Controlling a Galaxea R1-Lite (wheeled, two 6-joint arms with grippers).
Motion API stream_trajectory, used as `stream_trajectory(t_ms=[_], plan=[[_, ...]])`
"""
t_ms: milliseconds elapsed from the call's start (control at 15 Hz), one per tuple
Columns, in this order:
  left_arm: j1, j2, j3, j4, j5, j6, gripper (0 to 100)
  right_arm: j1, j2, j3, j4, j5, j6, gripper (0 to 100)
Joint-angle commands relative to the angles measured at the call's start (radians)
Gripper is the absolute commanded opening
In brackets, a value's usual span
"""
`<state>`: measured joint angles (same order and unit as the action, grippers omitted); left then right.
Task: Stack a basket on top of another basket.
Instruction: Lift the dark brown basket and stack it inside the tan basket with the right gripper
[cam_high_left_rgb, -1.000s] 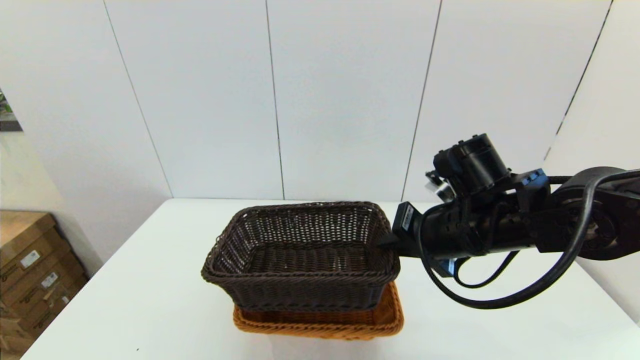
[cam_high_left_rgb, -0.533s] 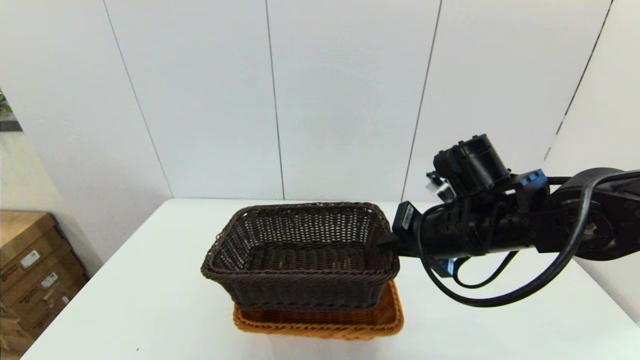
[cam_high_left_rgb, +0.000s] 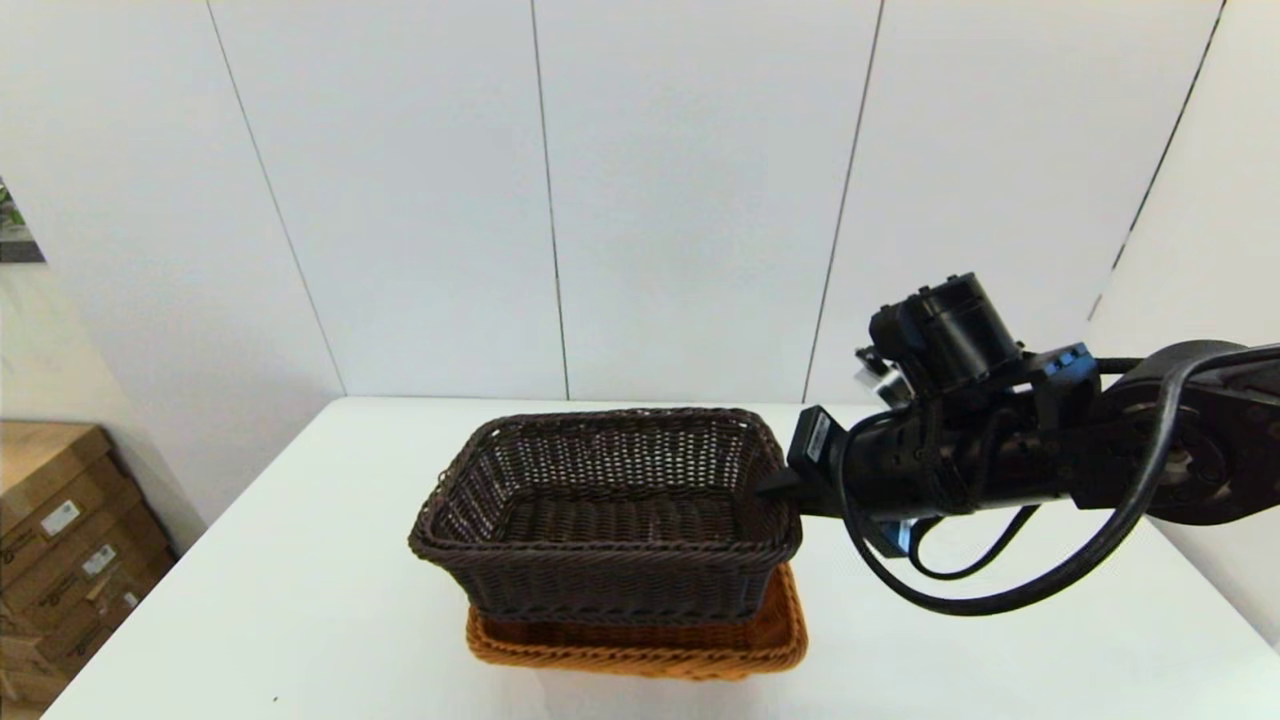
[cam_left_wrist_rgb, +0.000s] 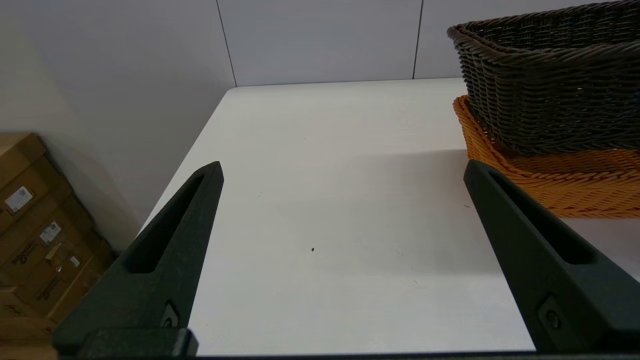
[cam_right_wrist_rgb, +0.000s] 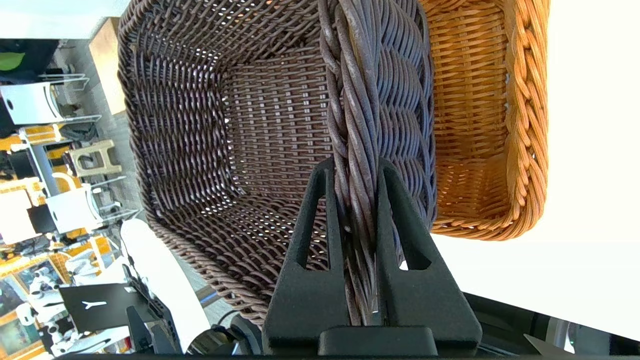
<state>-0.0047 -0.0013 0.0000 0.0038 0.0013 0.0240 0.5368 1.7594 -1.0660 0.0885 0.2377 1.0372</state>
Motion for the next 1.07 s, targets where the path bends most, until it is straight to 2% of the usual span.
stream_trajectory(t_ms=[67, 333, 467, 1067], plan=[[0.0, 0.0, 0.002, -0.001, 0.0, 0.001, 100, -0.005, 0.005, 0.011, -0.001, 0.002, 0.006, 0], [0.0, 0.0, 0.002, -0.001, 0.0, 0.001, 100, -0.005, 0.009, 0.021, -0.012, 0.002, 0.006, 0], [0.0, 0.0, 0.002, -0.001, 0.0, 0.001, 100, -0.005, 0.022, 0.029, -0.047, 0.0, 0.006, 0], [0.0, 0.0, 0.002, -0.001, 0.0, 0.001, 100, 0.0, 0.029, 0.035, -0.055, 0.003, 0.007, 0]])
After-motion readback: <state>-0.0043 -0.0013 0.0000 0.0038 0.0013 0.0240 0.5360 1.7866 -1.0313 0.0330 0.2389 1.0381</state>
